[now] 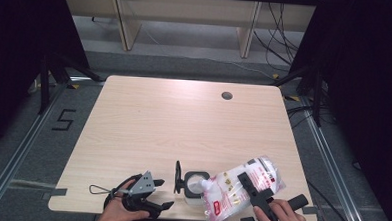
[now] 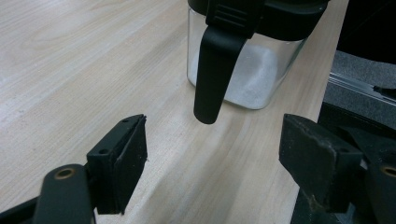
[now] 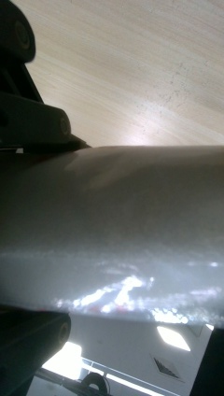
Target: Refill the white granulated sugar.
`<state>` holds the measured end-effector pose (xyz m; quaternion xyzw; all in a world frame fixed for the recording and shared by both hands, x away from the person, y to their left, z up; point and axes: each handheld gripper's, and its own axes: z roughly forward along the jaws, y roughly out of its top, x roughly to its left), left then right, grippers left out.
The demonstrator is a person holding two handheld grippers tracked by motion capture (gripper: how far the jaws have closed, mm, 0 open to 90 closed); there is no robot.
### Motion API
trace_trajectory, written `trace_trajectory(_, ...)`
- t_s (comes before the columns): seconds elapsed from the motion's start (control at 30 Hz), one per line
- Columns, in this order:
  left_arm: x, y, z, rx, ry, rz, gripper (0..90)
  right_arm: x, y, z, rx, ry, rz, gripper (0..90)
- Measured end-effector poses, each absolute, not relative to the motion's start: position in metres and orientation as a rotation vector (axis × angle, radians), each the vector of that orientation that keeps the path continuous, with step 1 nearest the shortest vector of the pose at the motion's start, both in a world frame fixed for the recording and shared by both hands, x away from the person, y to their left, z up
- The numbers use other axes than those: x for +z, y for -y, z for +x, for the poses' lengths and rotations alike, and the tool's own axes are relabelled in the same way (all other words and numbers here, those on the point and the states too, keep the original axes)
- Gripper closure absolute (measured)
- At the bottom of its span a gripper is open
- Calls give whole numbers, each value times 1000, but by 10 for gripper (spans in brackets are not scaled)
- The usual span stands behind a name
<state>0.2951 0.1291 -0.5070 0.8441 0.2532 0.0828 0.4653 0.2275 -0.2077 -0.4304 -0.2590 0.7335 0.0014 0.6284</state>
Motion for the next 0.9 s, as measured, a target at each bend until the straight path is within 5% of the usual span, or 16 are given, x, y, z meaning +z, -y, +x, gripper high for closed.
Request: trace_trajectory(0.9,-507,-129,295,198,-621,2067,230,-433,211,229,17,-1674,-581,517)
